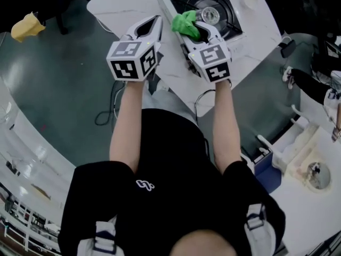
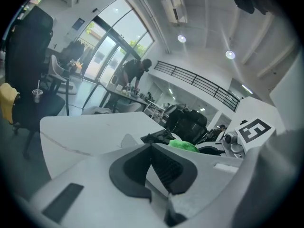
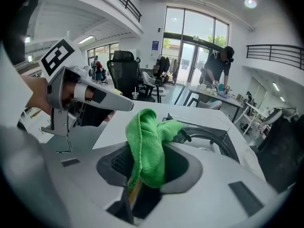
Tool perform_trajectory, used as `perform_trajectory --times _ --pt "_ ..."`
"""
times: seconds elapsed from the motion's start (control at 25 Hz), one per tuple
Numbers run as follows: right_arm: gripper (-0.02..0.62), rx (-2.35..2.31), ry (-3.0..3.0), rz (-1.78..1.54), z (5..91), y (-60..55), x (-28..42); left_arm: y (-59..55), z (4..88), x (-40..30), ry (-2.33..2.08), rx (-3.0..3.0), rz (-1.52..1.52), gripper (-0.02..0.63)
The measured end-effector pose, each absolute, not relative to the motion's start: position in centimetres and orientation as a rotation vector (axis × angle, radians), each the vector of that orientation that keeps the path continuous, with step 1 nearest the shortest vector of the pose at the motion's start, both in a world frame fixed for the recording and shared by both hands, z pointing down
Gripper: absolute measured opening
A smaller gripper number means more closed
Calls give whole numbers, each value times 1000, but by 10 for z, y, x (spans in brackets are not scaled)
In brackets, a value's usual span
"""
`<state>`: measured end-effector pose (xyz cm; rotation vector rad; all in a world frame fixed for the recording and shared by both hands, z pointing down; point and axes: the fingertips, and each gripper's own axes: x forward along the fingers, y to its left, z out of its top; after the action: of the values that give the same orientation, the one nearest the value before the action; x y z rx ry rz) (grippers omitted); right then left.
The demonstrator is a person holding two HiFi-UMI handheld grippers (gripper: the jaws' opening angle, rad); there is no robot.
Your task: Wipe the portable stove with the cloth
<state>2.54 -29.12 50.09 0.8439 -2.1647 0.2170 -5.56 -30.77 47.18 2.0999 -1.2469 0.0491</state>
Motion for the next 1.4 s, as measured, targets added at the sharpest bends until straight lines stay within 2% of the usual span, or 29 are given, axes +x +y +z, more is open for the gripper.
perform_trajectory --times 0.24,0.64,1.0,1.4 --pt "126 847 -2154 242 502 -261 44 -279 461 -16 -1226 2136 61 -5" --pt "126 850 -2199 321 490 -221 51 -241 441 -8 -1314 2129 -3 -5" --pt "126 1241 -2405 584 411 -217 121 -214 404 18 -1372 2186 -64 -5" --pt "126 1600 -2554 321 289 -205 220 -213 287 74 -1449 2399 -202 -5"
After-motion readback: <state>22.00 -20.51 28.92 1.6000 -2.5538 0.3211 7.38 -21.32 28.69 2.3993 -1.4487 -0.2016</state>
